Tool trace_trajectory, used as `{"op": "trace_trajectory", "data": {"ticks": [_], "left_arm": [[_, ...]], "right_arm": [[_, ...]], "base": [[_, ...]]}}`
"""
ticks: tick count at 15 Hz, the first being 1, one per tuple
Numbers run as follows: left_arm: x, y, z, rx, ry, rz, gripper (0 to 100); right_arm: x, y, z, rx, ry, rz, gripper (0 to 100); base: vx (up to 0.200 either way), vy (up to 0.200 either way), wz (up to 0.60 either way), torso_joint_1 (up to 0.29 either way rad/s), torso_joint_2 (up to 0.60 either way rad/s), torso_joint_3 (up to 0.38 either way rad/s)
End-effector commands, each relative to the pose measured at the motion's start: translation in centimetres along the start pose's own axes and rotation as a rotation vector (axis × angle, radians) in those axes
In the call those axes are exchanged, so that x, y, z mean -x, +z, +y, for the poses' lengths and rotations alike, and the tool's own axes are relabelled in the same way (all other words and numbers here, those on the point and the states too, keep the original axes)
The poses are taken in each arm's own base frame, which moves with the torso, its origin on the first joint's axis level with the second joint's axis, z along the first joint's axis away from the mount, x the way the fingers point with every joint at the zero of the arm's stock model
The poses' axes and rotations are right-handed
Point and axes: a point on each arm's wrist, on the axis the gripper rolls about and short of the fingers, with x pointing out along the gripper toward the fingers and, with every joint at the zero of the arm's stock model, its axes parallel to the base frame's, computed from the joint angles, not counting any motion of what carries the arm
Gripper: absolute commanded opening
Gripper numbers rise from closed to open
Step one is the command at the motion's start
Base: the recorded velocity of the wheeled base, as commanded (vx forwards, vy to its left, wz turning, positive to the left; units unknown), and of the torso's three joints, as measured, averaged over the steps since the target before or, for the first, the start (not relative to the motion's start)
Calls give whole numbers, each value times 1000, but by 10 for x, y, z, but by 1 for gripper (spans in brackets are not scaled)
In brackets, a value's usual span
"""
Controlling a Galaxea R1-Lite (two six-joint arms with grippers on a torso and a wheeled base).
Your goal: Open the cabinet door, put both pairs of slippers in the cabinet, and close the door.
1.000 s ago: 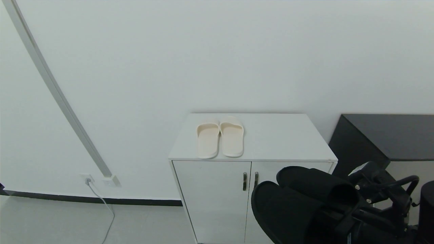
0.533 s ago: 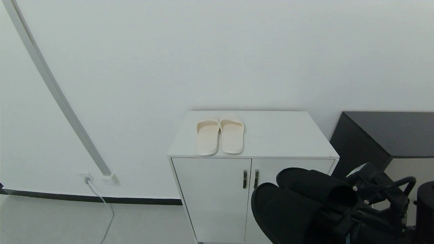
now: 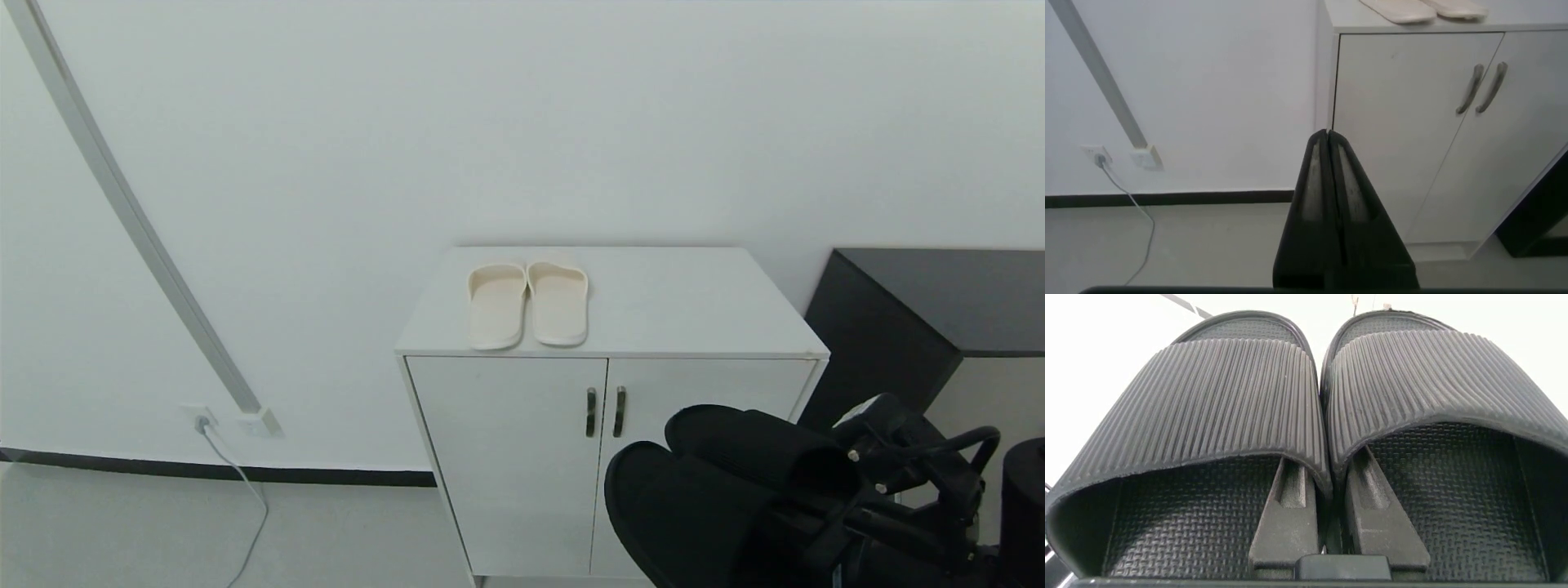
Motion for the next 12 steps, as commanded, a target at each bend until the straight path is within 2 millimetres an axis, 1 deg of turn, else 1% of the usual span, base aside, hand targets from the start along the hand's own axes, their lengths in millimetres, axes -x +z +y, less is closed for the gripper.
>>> {"op": "trace_trajectory", "data": {"ticks": [1, 3, 4, 12], "left_arm": [[0, 0, 0, 0, 0, 2, 0], [0, 0, 0, -1, 0, 2, 0], [0, 0, 0, 0, -2, 2, 100], [0, 0, 0, -3, -2, 2, 100]], "right_arm": [[0, 0, 0, 0, 0, 2, 0], [-1, 0, 0, 1, 0, 3, 0], [-1, 0, 0, -1, 0, 3, 0], [-1, -1, 0, -4, -2, 6, 0]], "base": [[0, 0, 0, -212, 471, 256], [0, 0, 0, -227, 530, 298], [0, 0, 0, -242, 544, 315], [0, 0, 0, -215, 533, 315]]}}
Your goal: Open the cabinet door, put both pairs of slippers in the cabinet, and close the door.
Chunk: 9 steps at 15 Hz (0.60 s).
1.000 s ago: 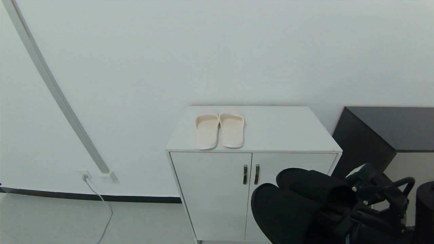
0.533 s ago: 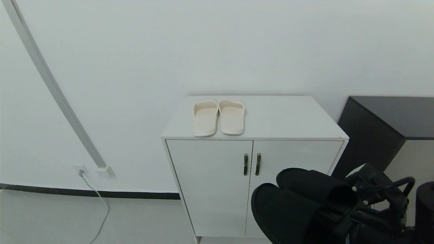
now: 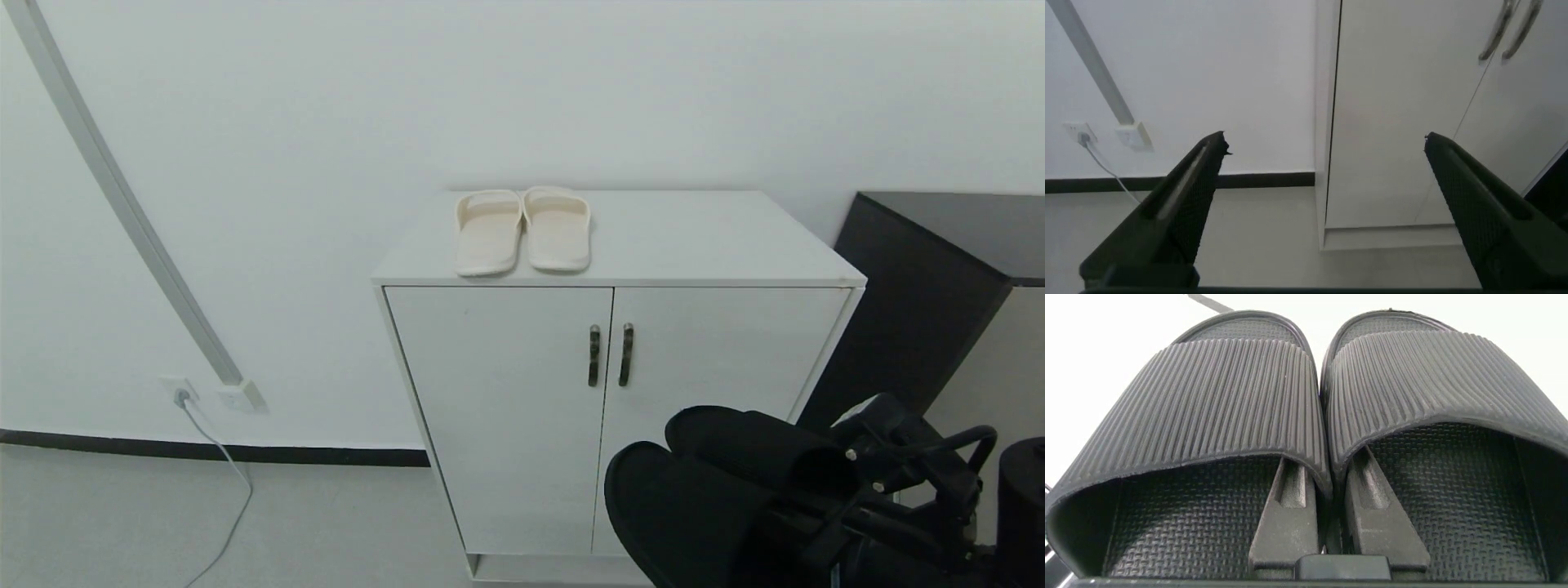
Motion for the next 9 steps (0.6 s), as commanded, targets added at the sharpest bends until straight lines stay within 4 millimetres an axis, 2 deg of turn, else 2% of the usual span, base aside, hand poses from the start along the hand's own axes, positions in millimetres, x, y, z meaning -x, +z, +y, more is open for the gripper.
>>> {"op": "trace_trajectory", "data": {"ticks": [1, 9], "left_arm": [[0, 0, 0, 0, 0, 3, 100], [0, 0, 0, -4, -1, 2, 100]], "right_arm": [[-1, 0, 0, 1, 0, 3, 0], [-6, -2, -1, -1, -12, 16, 0]], "base": [[0, 0, 0, -193, 500, 325], [0, 0, 0, -156, 486, 328]]}}
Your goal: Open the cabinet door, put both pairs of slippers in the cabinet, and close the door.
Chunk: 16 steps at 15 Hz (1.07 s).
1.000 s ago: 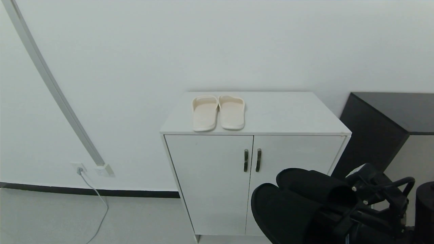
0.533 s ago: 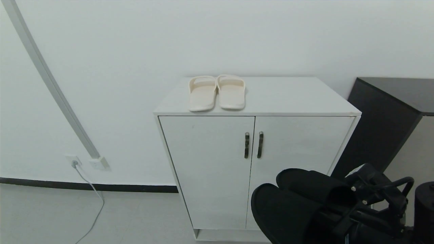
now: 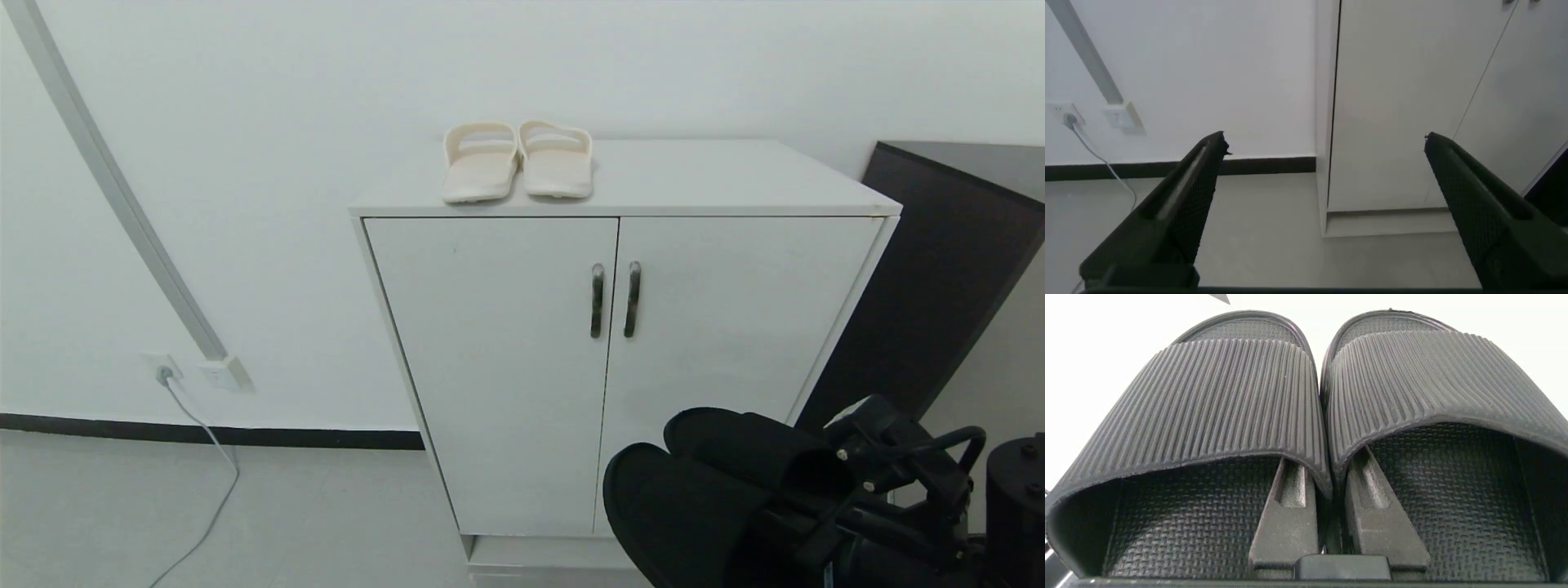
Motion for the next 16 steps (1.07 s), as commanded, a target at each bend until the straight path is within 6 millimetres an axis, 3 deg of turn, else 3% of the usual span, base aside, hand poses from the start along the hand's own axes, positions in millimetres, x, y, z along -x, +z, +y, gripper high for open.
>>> {"op": "trace_trajectory", "data": {"ticks": [1, 8, 9, 10, 12, 14, 16], "left_arm": [[0, 0, 0, -8, -2, 2, 100], [-6, 8, 1, -4, -68, 63, 100], [-10, 42, 2, 55, -84, 30, 100], [-20, 65, 1, 77, -127, 49, 100], [-57, 90, -3, 75, -225, 122, 100], [-97, 104, -13, 77, -376, 99, 100], [-122, 113, -28, 72, -500, 91, 100]], "right_arm": [[-3, -1, -1, 0, -9, 9, 0], [-3, 0, -1, 1, -8, 2, 0], [-4, 0, -1, 0, -8, 3, 0], [-5, -1, -1, 2, -9, 9, 0], [-6, -2, 0, 2, -11, 12, 0], [-7, -2, 0, 2, -11, 12, 0], [-7, -1, 0, 0, -9, 11, 0]], "base": [[0, 0, 0, -134, 456, 339], [0, 0, 0, -76, 452, 367], [0, 0, 0, -36, 437, 413], [0, 0, 0, -12, 276, 276], [0, 0, 0, 0, 127, 127], [0, 0, 0, 0, 0, 0], [0, 0, 0, 0, 0, 0]]}}
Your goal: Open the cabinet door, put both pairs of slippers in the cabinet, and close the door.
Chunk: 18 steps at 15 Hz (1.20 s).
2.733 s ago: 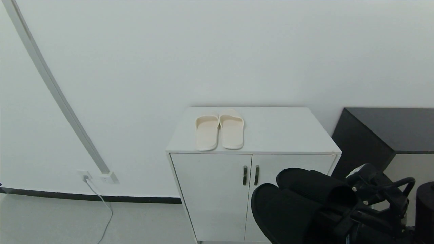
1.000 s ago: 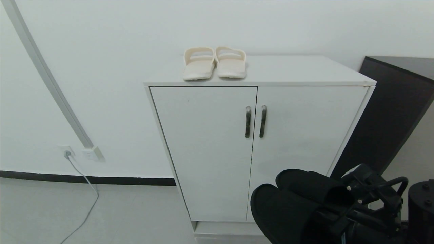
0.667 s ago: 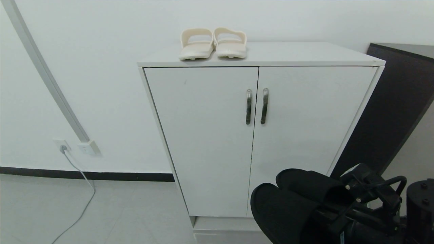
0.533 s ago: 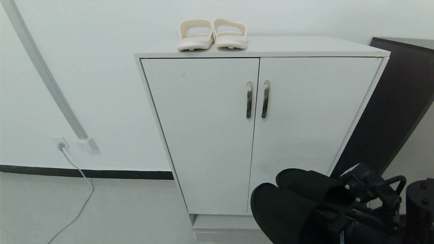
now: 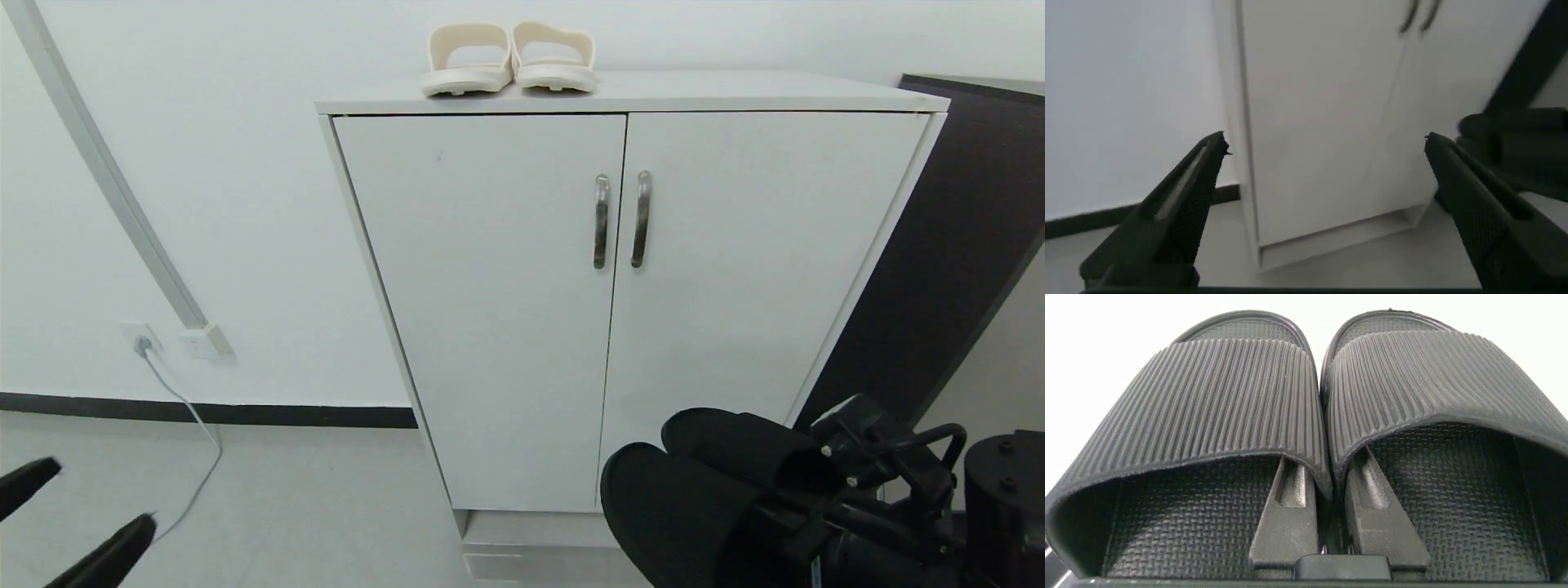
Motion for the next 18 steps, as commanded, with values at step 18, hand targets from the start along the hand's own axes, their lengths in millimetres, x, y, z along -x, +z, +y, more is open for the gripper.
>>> {"op": "trace_trajectory", "data": {"ticks": [18], "left_arm": [[-286, 81, -141, 157, -793, 70, 100]], "right_arm": [[-14, 20, -5, -33, -44, -55, 0]], "base": [[0, 0, 0, 0, 0, 0]]}}
